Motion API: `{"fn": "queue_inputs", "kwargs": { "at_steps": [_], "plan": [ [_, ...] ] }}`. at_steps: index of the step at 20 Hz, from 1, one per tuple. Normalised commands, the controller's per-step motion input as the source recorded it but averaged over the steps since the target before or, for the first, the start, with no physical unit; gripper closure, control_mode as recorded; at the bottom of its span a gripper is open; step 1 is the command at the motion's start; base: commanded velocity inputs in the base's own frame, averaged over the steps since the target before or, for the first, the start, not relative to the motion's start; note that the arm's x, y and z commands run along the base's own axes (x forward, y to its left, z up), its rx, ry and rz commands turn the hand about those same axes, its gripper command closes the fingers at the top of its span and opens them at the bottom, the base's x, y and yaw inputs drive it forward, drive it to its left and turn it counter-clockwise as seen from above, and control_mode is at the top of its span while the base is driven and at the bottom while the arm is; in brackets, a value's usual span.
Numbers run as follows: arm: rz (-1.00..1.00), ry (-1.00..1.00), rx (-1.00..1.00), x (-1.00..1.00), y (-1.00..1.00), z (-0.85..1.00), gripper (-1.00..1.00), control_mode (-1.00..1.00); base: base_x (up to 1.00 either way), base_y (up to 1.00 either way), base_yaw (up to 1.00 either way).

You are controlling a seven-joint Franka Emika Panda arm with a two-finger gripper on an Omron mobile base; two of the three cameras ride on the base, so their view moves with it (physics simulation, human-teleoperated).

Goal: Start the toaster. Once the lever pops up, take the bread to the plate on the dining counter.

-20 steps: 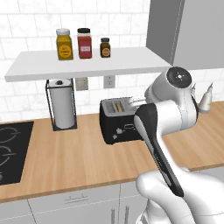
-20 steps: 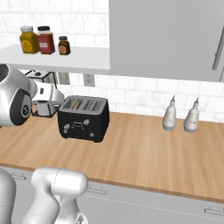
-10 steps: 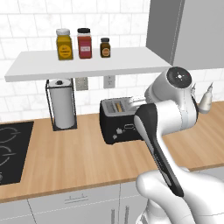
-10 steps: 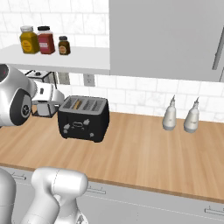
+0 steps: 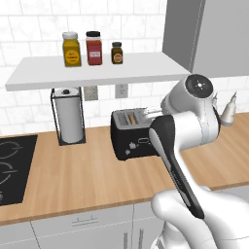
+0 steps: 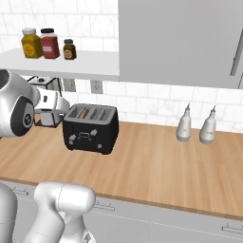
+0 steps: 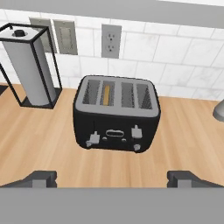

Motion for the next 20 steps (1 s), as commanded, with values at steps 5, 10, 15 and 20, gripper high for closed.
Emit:
{"fn": "queue_inputs", "kwargs": {
  "at_steps": [5, 10, 15, 20],
  "plan": [
    [0.0, 0.0, 0.0, 0.0, 0.0, 0.0, -1.0, -1.0, 0.0, 0.0, 0.0],
    [0.0, 0.0, 0.0, 0.0, 0.0, 0.0, -1.0, -1.0, 0.0, 0.0, 0.0],
    [0.0, 0.0, 0.0, 0.0, 0.0, 0.0, -1.0, -1.0, 0.0, 0.0, 0.0],
    [0.0, 0.0, 0.0, 0.0, 0.0, 0.0, -1.0, -1.0, 0.0, 0.0, 0.0]
  ]
}}
